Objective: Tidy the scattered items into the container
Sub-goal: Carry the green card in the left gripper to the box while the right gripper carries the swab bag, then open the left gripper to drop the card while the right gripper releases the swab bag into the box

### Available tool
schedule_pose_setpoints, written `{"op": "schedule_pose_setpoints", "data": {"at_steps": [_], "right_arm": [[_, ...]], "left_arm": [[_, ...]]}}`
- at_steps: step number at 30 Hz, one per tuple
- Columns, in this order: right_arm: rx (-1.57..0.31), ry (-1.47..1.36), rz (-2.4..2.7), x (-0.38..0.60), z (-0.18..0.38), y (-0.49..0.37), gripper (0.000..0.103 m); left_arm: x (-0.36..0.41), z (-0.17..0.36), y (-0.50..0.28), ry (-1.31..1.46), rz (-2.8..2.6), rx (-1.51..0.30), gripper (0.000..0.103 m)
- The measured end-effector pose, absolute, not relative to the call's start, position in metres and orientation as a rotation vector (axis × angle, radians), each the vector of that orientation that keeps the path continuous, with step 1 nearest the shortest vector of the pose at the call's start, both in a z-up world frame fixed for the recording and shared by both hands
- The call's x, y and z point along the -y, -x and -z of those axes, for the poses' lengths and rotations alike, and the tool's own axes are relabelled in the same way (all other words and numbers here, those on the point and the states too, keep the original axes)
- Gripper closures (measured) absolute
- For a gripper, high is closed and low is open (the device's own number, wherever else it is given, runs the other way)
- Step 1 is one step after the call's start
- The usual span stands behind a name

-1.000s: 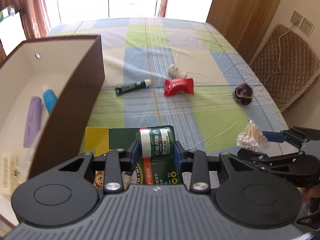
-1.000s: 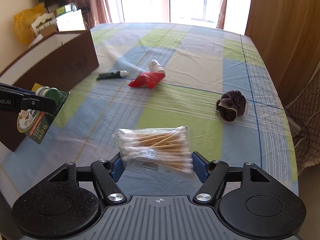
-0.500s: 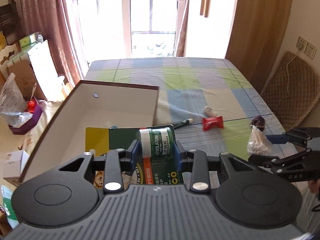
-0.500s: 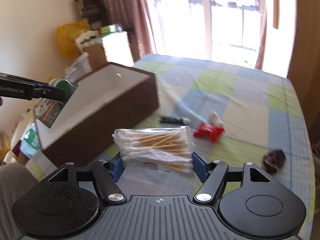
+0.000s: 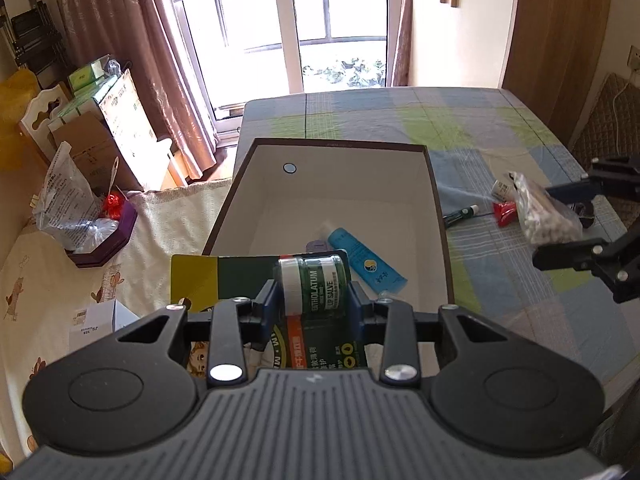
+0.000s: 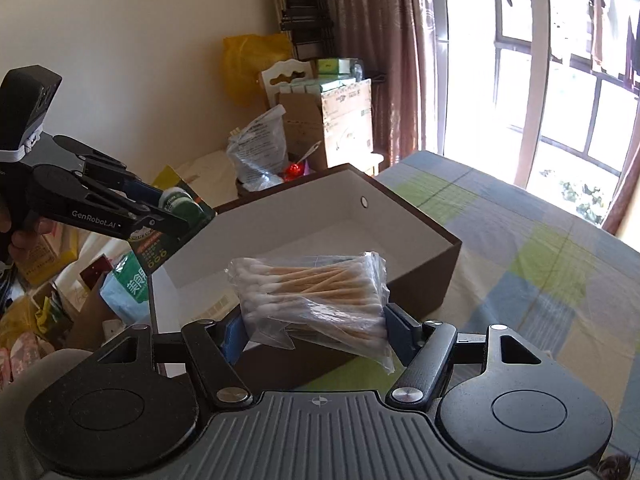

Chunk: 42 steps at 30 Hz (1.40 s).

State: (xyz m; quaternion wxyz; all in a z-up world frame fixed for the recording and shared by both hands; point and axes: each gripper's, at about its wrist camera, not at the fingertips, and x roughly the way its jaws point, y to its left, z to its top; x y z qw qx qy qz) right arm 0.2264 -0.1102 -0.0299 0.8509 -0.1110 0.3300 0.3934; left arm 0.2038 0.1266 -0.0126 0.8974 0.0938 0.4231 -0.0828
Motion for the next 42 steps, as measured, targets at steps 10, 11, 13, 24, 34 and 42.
{"op": "schedule_pose_setpoints", "data": {"at_steps": [10, 11, 13, 24, 34, 42], "right_arm": [[-0.688, 0.425, -0.888, 0.052, 0.061, -0.283, 0.031], [-0.696, 0.443, -0.886, 0.048, 0.066, -0.290, 0.031], [-0.711, 0.480, -0.883, 0.040, 0.077, -0.304, 0.031], [-0.812, 0.670, -0.894, 0.006, 0.125, -0.358, 0.031], [-0.851, 0.754, -0.857, -0.009, 0.145, -0.390, 0.031], [-0.881, 0.752, -0.840, -0.003, 0.148, -0.395, 0.010]], "left_arm": [[-0.130, 0.051, -0.238, -0.375, 0.241, -0.928, 0.072], [-0.130, 0.055, -0.241, -0.396, 0.252, -0.930, 0.072], [-0.130, 0.062, -0.248, -0.418, 0.292, -0.932, 0.072], [-0.128, 0.108, -0.286, -0.507, 0.446, -0.975, 0.072], [-0.126, 0.143, -0.308, -0.509, 0.484, -1.050, 0.072], [-0.127, 0.151, -0.319, -0.484, 0.463, -1.073, 0.067]]}}
